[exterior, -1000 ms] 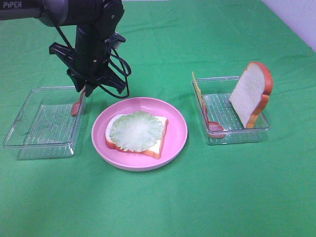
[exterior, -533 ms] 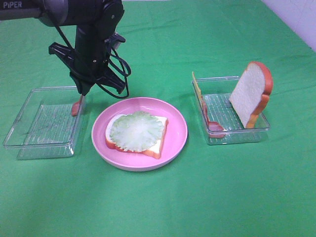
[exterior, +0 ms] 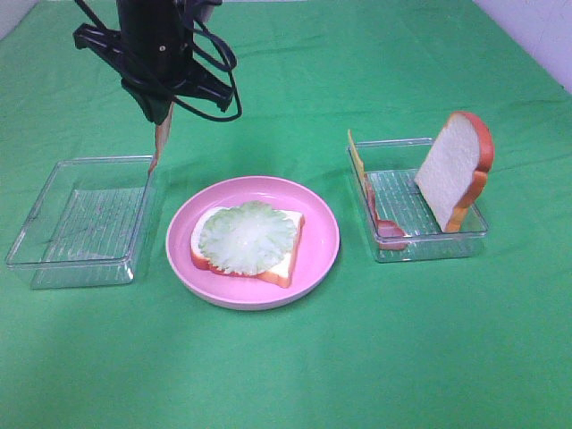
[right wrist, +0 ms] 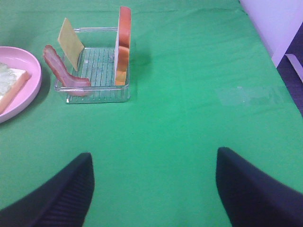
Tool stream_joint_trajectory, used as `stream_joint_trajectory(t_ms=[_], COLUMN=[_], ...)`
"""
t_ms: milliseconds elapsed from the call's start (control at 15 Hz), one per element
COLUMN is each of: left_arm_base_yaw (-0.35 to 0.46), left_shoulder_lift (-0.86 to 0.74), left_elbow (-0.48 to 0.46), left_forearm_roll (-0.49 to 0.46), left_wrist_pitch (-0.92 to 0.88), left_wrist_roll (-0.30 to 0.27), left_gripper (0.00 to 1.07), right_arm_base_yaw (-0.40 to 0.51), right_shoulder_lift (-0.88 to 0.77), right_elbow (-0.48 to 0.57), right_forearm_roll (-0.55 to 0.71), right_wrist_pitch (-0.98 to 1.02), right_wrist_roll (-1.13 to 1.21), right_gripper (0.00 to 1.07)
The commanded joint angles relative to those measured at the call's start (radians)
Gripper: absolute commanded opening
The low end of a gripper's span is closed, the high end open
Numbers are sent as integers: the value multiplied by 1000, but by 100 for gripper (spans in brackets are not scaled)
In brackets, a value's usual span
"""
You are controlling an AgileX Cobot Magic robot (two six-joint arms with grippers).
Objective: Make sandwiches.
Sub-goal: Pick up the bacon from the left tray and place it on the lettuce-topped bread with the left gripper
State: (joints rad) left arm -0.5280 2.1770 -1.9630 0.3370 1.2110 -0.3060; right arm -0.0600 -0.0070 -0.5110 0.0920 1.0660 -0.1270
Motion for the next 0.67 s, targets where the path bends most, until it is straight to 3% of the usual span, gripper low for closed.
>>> stream_joint_trajectory(t_ms=[67,133,267,467,667], left_arm_base_yaw=[-1,-1,-1,-5,-5], left_shoulder_lift=[-61,-81,-60,-14,46], left_elbow=[-2,-2,2,2,2], left_forearm_roll=[-141,-337,-516,-700,-754], left_wrist_pitch=[69,31,-9,-36,-20], left_wrist_roll=[43,110,182,239,255], left_gripper=[0,0,0,0,0], right_arm_base_yaw=[-4,-4,-4,-4,-4], right_shoulder_lift=[-13,-13,-13,-13,-13], right_elbow=[4,4,4,4,4], right_forearm_roll=[-1,-1,-1,-1,-1], right_wrist_pitch=[-7,-7,-7,-7,-7], right_wrist_roll=[-10,-10,-10,-10,-10], right_gripper=[69,69,69,69,69])
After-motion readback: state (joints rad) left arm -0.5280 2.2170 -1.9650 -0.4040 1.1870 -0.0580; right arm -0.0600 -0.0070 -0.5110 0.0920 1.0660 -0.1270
